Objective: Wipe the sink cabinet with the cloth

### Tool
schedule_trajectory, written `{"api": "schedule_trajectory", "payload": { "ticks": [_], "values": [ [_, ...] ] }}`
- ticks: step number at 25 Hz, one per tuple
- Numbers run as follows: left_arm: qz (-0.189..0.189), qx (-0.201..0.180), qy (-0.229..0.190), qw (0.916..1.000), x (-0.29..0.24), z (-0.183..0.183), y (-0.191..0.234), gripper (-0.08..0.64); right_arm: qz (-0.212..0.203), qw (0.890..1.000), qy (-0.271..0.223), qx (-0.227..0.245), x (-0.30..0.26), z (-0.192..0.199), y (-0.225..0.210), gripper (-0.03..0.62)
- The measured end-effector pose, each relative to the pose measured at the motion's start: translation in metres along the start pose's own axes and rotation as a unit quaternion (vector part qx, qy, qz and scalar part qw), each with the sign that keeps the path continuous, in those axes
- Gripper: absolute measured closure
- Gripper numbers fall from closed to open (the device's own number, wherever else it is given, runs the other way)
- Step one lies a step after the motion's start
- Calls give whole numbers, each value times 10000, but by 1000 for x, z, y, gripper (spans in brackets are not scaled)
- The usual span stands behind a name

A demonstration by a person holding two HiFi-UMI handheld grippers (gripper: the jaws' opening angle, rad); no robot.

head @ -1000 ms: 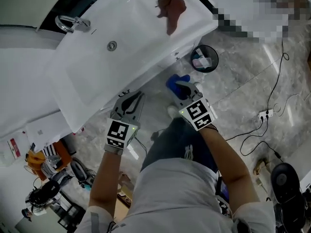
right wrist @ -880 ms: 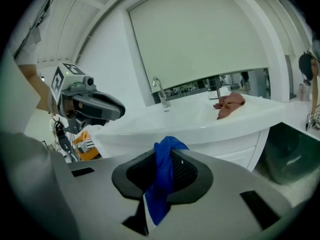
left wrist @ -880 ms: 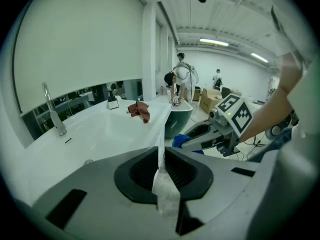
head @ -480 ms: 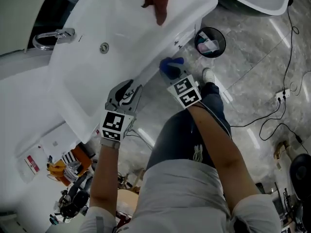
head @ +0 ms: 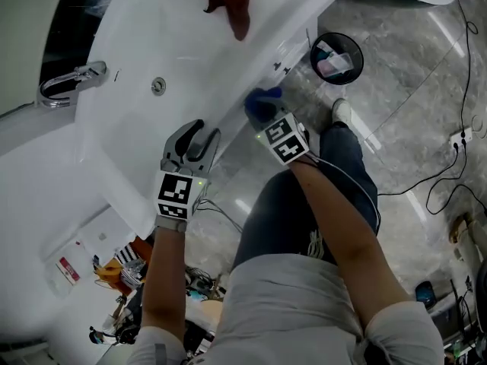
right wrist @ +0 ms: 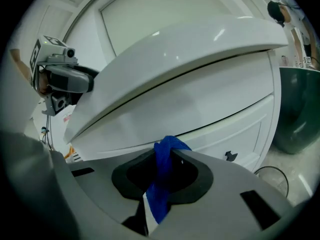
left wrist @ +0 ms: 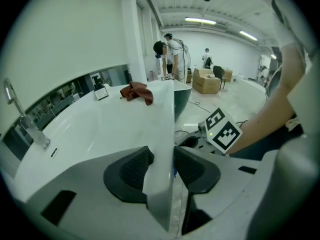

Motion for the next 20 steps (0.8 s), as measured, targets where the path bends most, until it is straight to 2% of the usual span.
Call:
{"api": "schedule_trajectory", "payload": {
  "ticks": [7, 14, 20],
  "values": [
    [-46, -405, 146, 9991, -17, 6, 2, 358, -167, 9998, -25, 60, -23, 7, -4, 529],
    [48, -347, 65, 9994, -18, 6, 6, 340, -116, 9995, -145, 252, -36, 5, -4, 529],
    [20, -379, 130, 9992, -20, 6, 7, 324, 26, 9996, 248, 149, -55, 30, -11, 529]
  ]
}}
Point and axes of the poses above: the fingertips, and each gripper's own axes: x backward along the fingers, y to its left, z out of its underside, the point moved 5 cm from there along x, backward along the fingers, and after that the axes turned 6 degrees about -x, right-handed, at the moved point
